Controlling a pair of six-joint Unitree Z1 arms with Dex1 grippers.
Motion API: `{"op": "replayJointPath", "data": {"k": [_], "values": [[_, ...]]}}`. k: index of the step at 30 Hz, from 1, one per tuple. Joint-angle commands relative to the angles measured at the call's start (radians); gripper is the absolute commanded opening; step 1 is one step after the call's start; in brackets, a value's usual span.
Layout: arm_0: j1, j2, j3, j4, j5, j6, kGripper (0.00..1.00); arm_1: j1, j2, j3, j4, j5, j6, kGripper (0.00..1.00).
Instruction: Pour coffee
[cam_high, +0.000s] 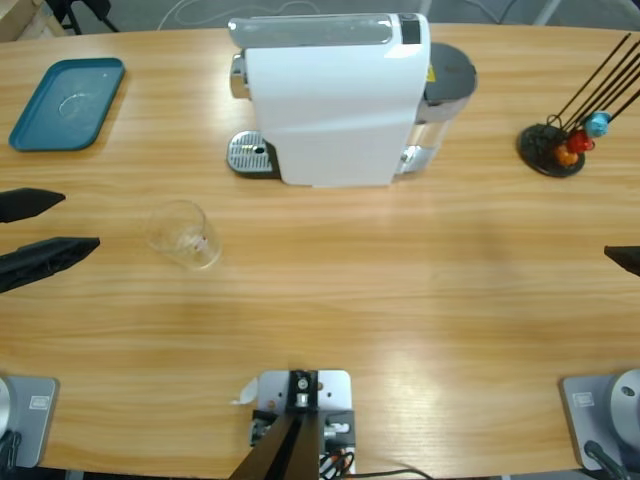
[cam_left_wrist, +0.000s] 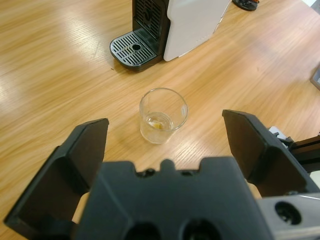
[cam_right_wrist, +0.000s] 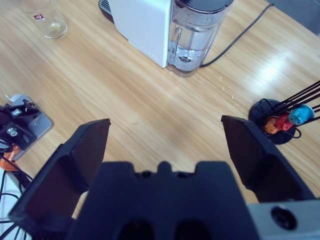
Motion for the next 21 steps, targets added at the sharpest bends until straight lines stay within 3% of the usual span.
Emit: {"op": "replayJointPath", "data": {"k": [1,12,16,21], "values": [[-0.008,-0.014,0.037,-0.009,0.011,-0.012,1.0,0.008,0.014,0.011,0.003,-0.005,-0.006,1.0],[-0.008,0.022,0.004,0.0,0.047,-0.067,1.0,0.008,0.009,0.012,0.002,-0.005,-0.007,1.0],[0.063,0.176,-0.18,0.086,0.005,-0.161,1.0,0.008,0.012,0.011,0.003,-0.003,-0.007,1.0],[0.135,0.497,-0.497,0.175,-0.202,-0.308,1.0,0.008,0.015,0.011,0.003,-0.003,-0.007,1.0]]}}
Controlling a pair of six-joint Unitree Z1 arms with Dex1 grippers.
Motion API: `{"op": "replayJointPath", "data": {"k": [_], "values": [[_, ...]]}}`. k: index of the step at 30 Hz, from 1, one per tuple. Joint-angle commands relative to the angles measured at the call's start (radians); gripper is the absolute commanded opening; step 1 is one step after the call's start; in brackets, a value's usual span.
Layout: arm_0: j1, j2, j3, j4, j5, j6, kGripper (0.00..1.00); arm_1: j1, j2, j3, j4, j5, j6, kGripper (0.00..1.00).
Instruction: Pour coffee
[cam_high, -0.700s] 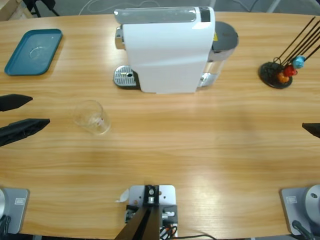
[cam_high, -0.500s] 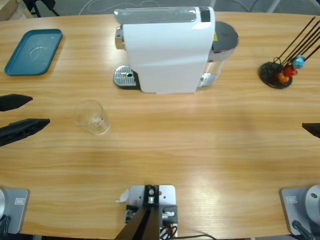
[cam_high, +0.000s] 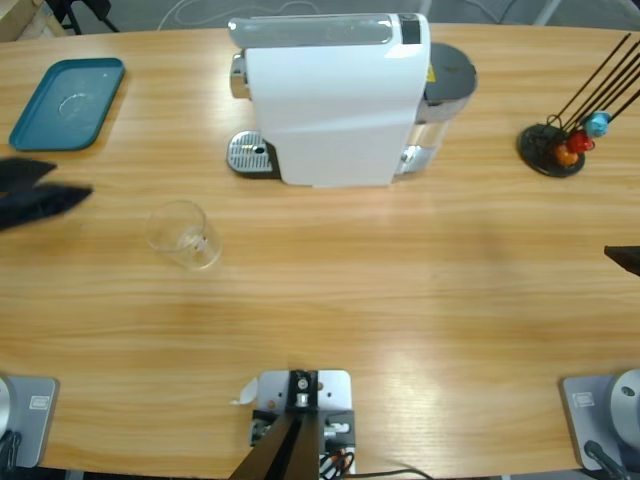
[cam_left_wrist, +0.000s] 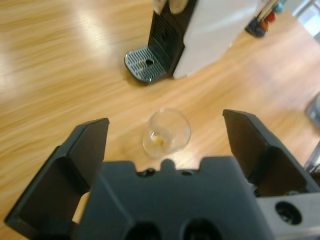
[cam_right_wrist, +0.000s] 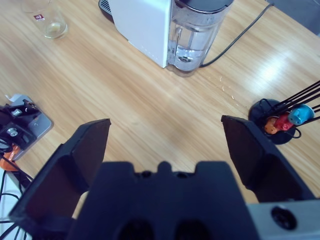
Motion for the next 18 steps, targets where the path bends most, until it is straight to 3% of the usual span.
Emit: {"op": "replayJointPath", "data": {"k": [1,9,16,18], "values": [[0.106,0.437,-0.384,0.11,-0.232,-0.213,1.0,0.008,0.013,0.011,0.003,-0.003,-0.007,1.0],[0.131,0.638,-0.64,0.108,-0.26,-0.342,0.98,0.008,-0.01,0.017,0.0,-0.003,-0.007,1.0],[0.124,0.721,-0.681,0.108,-0.306,-0.39,0.997,0.008,-0.009,0.015,0.0,-0.003,-0.007,1.0],[0.119,0.732,-0.676,0.109,-0.331,-0.388,0.915,0.008,-0.009,0.016,0.0,-0.003,-0.007,1.0]]}}
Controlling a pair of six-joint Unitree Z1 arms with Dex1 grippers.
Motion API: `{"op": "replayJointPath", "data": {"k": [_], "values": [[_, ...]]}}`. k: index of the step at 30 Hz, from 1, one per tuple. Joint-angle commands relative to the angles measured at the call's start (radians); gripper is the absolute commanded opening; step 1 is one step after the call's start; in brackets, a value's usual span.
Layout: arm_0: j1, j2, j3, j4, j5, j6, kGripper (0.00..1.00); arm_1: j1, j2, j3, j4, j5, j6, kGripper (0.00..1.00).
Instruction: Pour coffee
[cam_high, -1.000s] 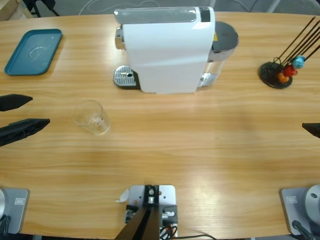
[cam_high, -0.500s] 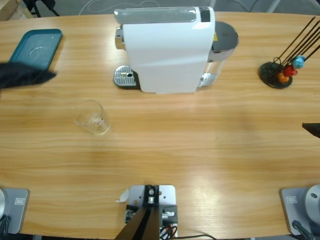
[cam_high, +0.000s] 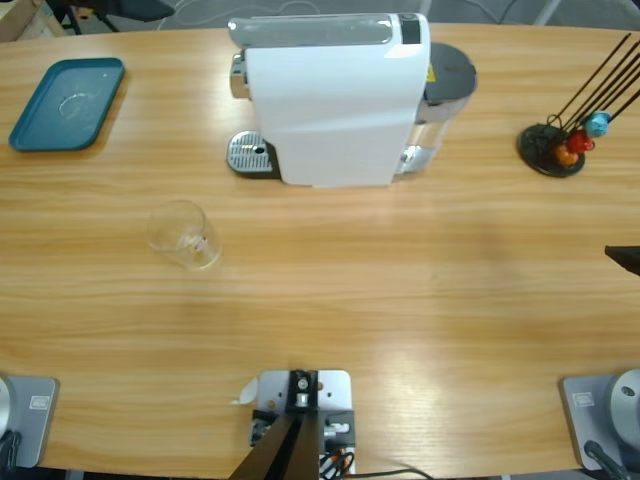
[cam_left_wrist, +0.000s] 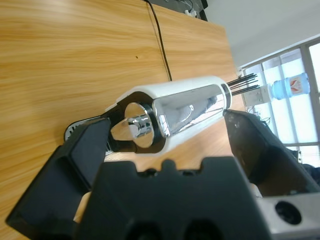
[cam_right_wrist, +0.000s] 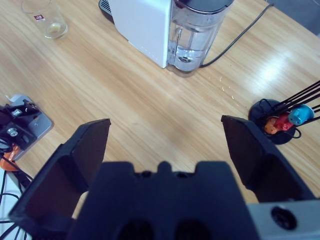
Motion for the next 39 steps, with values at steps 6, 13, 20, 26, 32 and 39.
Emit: {"op": "replayJointPath", "data": {"k": [6,13,20,26,32,39], "values": [[-0.013,0.152,-0.022,0.015,-0.098,-0.028,0.873,0.008,-0.015,0.017,0.0,-0.003,-0.006,1.0],[-0.031,0.19,-0.039,0.015,-0.139,-0.039,0.607,0.008,-0.008,0.016,0.0,-0.003,-0.005,1.0],[-0.032,0.183,-0.037,0.012,-0.138,-0.038,0.0,0.008,-0.005,0.015,0.0,-0.003,-0.005,1.0],[-0.032,0.147,-0.036,0.011,-0.132,-0.036,0.0,0.008,-0.004,0.015,0.0,-0.003,-0.005,1.0],[-0.037,0.134,-0.033,0.011,-0.14,-0.028,0.0,0.008,-0.003,0.015,0.0,-0.003,-0.005,1.0],[-0.058,0.061,-0.157,-0.025,-0.159,-0.055,0.0,0.008,0.005,0.014,0.002,-0.003,-0.007,1.0]]}}
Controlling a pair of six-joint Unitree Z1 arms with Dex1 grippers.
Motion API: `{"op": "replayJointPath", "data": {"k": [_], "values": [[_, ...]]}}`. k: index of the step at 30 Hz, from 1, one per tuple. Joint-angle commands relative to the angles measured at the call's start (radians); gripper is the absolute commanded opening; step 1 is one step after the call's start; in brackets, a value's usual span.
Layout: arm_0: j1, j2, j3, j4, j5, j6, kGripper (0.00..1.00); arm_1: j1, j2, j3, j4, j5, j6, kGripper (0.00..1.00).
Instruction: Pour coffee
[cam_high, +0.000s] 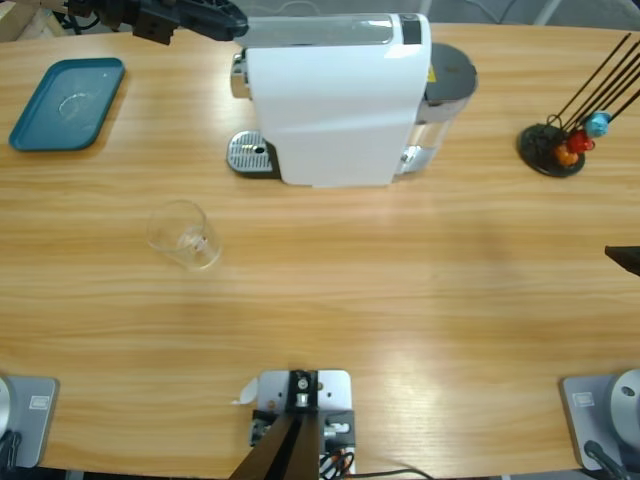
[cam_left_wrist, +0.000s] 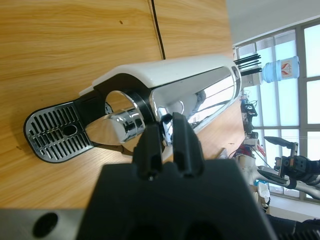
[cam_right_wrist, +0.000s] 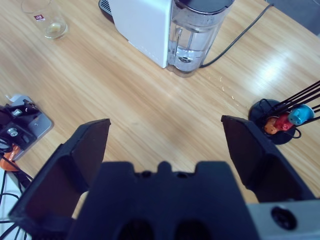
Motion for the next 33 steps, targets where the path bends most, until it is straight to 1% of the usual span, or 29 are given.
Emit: {"op": "replayJointPath", "data": {"k": [1,4,7,8,9,10,11,12,14,15,16,17,18,21,22,23,26,28,29,30,33], "values": [[-0.041,-0.078,-0.141,-0.026,-0.03,-0.048,0.0,0.008,0.005,0.014,0.002,-0.003,-0.007,1.0],[-0.057,-0.081,-0.217,-0.026,-0.031,-0.078,0.0,0.008,0.006,0.014,0.002,-0.003,-0.007,1.0],[-0.09,-0.083,-0.271,-0.027,-0.036,-0.062,0.0,0.008,0.011,0.012,0.002,-0.005,-0.007,1.0],[-0.105,-0.083,-0.28,-0.028,-0.035,-0.014,0.0,0.008,0.024,0.009,0.003,-0.009,-0.002,1.0],[-0.116,-0.083,-0.28,-0.028,-0.036,0.07,0.0,0.008,0.046,0.006,0.007,-0.036,0.015,1.0],[-0.129,-0.086,-0.272,-0.015,-0.025,0.156,0.278,0.008,0.064,0.006,0.01,-0.103,0.039,1.0],[-0.144,-0.095,-0.252,0.006,0.01,0.225,0.772,0.008,0.074,0.006,0.007,-0.183,0.083,1.0],[-0.166,-0.116,-0.206,0.018,0.063,0.328,0.964,0.008,0.076,0.004,-0.001,-0.249,0.13,1.0],[-0.193,-0.16,-0.108,0.028,0.147,0.53,0.988,-0.019,0.087,0.02,-0.031,-0.4,0.213,1.0],[-0.212,-0.192,-0.052,0.03,0.203,0.666,0.997,-0.068,0.099,0.041,-0.067,-0.424,0.225,1.0],[-0.233,-0.224,0.004,0.03,0.268,0.783,1.0,-0.132,0.113,0.069,-0.111,-0.422,0.232,1.0],[-0.245,-0.258,0.058,0.03,0.33,0.836,1.0,-0.215,0.134,0.117,-0.184,-0.4,0.237,0.988],[-0.248,-0.304,0.124,0.03,0.374,0.86,1.0,-0.264,0.153,0.156,-0.242,-0.379,0.237,0.978],[-0.248,-0.386,0.268,0.037,0.427,0.889,1.0,-0.326,0.226,0.199,-0.353,-0.383,0.234,0.91],[-0.248,-0.406,0.31,0.037,0.443,0.908,1.0,-0.35,0.263,0.224,-0.414,-0.373,0.236,0.862],[-0.248,-0.427,0.348,0.037,0.453,0.912,1.0,-0.373,0.321,0.263,-0.5,-0.359,0.245,0.849],[-0.234,-0.501,0.446,0.041,0.477,0.912,1.0,-0.382,0.456,0.339,-0.694,-0.364,0.266,0.846],[-0.21,-0.538,0.494,0.04,0.499,0.911,1.0,-0.382,0.478,0.359,-0.768,-0.367,0.265,0.821],[-0.2,-0.55,0.522,0.04,0.521,0.91,1.0,-0.382,0.478,0.368,-0.787,-0.367,0.265,0.754],[-0.191,-0.562,0.551,0.039,0.552,0.892,1.0,-0.384,0.485,0.377,-0.798,-0.366,0.263,0.725],[-0.18,-0.597,0.646,0.021,0.587,0.846,1.0,-0.429,0.518,0.412,-0.867,-0.364,0.241,0.725]]}}
